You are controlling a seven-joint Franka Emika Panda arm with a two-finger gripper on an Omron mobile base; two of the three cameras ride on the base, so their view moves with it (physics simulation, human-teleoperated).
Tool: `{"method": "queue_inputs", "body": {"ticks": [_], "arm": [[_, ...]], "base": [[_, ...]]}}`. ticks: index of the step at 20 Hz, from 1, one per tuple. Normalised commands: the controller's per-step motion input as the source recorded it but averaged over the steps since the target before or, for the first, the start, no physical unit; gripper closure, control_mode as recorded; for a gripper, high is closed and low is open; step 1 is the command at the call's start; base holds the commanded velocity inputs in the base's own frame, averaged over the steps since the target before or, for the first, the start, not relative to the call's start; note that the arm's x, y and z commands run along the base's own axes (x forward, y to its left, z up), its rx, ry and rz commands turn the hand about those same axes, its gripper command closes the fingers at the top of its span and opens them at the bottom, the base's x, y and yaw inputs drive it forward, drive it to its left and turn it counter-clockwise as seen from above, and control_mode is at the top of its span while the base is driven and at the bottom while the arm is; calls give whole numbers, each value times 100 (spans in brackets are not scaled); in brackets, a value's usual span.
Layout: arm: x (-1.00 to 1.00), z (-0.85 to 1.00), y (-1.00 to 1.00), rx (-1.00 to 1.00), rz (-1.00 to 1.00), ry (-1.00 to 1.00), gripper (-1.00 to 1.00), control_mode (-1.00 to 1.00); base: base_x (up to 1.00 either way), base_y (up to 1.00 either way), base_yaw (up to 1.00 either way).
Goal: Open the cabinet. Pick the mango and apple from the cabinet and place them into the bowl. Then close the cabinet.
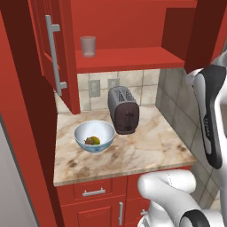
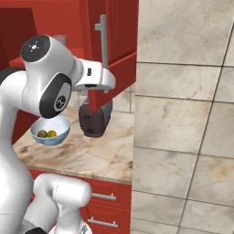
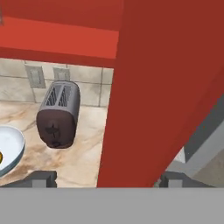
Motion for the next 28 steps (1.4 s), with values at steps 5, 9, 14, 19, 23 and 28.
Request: {"method": "queue_inputs", "body": {"ticks": [5, 9, 14, 19, 23, 28], "arm": [[46, -13, 13, 0, 7, -6, -100, -100], [53, -21, 20, 0, 4, -9, -100, -100], [59, -20, 21, 0, 4, -5, -100, -100], [77, -18, 9, 1, 9, 0, -100, -100], [69, -10, 4, 0, 11, 0, -100, -100], [59, -7, 1, 0, 9, 0, -100, -100]], "base": [[0, 0, 0], [0, 0, 0], [0, 0, 0], [0, 0, 0], [0, 0, 0], [0, 0, 0]]}}
